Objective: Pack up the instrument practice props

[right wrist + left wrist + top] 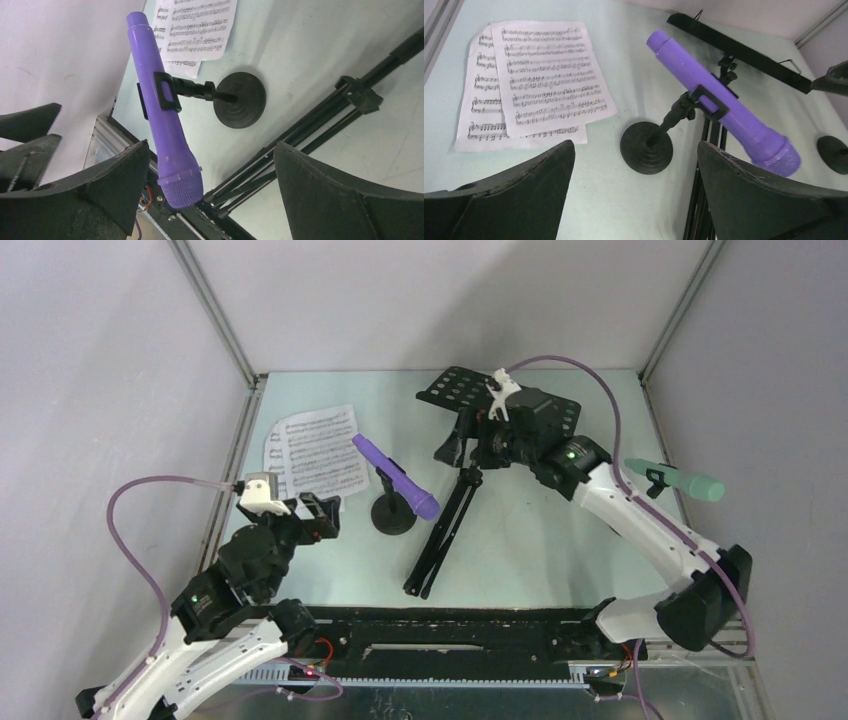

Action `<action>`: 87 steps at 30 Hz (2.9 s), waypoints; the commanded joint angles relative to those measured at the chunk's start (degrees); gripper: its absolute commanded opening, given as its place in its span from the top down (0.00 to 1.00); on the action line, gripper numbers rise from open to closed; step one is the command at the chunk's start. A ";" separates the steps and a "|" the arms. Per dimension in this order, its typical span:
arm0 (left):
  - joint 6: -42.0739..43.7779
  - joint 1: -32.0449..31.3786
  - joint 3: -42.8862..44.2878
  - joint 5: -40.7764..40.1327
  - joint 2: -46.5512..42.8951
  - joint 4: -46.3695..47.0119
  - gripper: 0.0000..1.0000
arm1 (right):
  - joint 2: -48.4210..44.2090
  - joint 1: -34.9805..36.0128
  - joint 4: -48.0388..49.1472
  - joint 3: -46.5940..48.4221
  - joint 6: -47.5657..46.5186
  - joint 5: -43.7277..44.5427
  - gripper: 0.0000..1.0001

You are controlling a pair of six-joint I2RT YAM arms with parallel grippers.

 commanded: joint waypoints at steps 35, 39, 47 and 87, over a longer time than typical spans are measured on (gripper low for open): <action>17.74 0.29 0.17 18.32 6.47 14.76 0.00 | 6.24 17.18 12.43 -4.44 -27.42 14.77 0.00; 17.49 0.30 -2.07 16.98 6.71 15.95 0.00 | 9.79 16.99 6.42 0.07 -26.33 13.96 0.00; 13.45 0.31 -6.56 12.13 3.39 17.43 0.00 | 16.09 17.07 -1.59 9.22 -24.82 13.28 0.07; 21.91 0.27 -33.22 12.11 15.16 67.04 0.04 | 16.55 12.99 -18.46 21.10 -22.35 -7.55 1.00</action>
